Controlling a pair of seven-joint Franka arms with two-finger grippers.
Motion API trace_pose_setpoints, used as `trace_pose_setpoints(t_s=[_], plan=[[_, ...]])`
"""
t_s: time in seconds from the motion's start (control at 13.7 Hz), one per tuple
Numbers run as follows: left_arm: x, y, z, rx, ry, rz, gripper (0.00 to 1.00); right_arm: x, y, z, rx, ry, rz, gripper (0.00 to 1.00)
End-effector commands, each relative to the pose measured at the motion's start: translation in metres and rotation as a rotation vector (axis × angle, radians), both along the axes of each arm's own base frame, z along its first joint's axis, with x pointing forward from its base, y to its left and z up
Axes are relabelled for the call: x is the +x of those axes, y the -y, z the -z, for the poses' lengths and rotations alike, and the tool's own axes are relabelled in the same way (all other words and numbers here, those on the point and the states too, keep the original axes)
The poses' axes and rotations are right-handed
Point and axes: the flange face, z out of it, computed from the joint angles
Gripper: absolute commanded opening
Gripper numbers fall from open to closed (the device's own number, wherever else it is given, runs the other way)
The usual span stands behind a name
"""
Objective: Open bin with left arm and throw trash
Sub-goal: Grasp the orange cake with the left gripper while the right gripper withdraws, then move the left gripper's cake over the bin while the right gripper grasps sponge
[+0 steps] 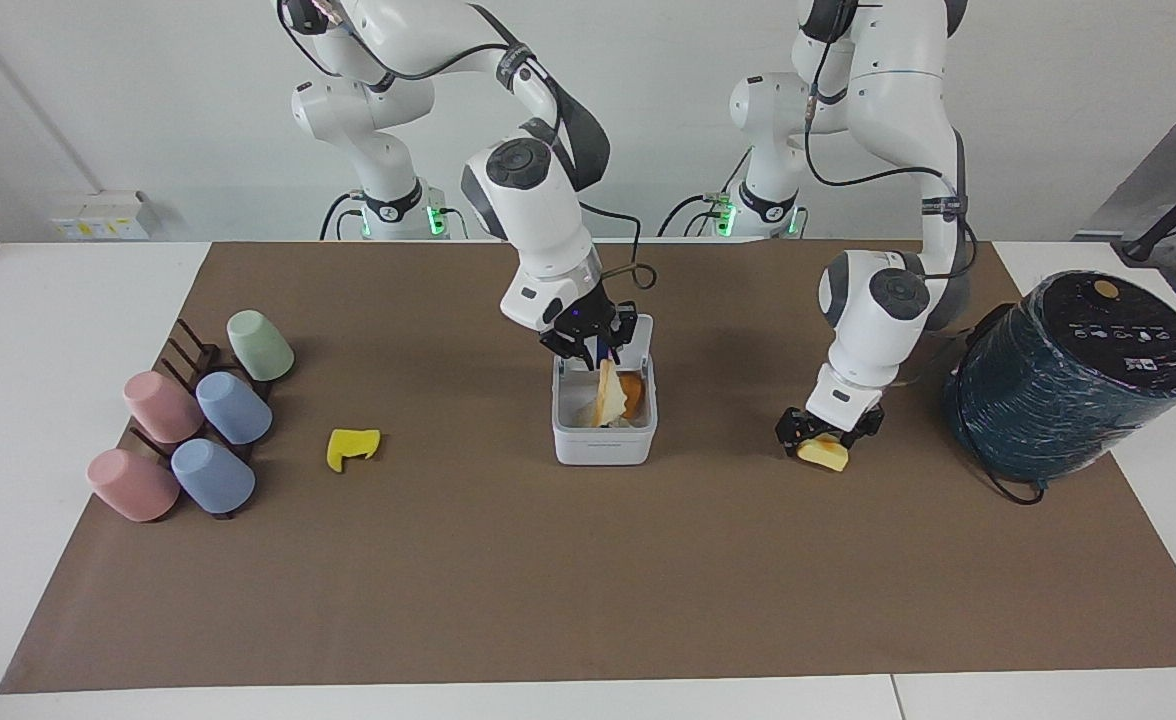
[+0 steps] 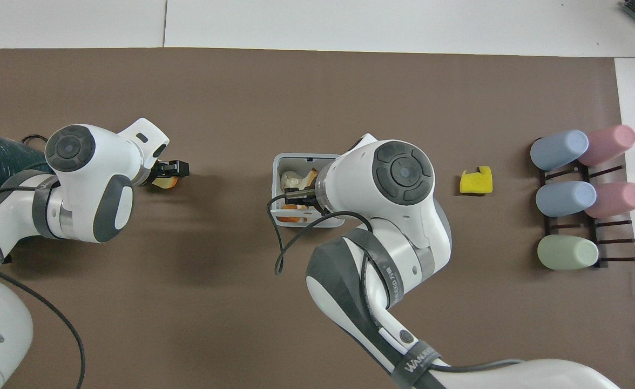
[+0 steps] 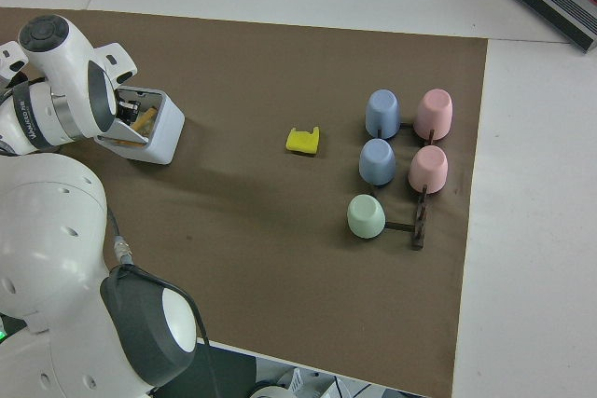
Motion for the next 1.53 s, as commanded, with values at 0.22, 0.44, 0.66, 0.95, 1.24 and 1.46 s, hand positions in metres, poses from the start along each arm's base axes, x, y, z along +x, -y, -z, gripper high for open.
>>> trace_pose_setpoints(t_s=[0.22, 0.44, 0.66, 0.95, 1.24, 1.46], plan=[[-0.001, -0.002, -0.003, 0.01, 0.021, 0.016, 0.42, 0.008, 0.009, -0.013, 0.023, 0.015, 0.037, 1.0], [0.012, 0.001, -0.018, 0.01, 0.027, 0.016, 0.05, 0.026, 0.034, -0.035, 0.019, 0.064, 0.062, 1.0], [0.036, 0.01, -0.051, 0.019, -0.003, 0.014, 0.0, 0.051, 0.091, -0.055, -0.027, 0.138, 0.056, 1.0], [0.046, 0.047, -0.104, -0.008, -0.01, 0.014, 0.0, 0.074, 0.176, -0.038, -0.184, 0.161, 0.044, 1.0], [0.025, 0.151, -0.142, -0.087, -0.002, -0.084, 0.0, 0.076, 0.254, 0.011, -0.3, 0.107, -0.042, 1.0], [0.002, 0.211, -0.147, -0.121, 0.009, -0.147, 0.0, 0.066, 0.293, 0.053, -0.357, 0.084, -0.177, 1.0]])
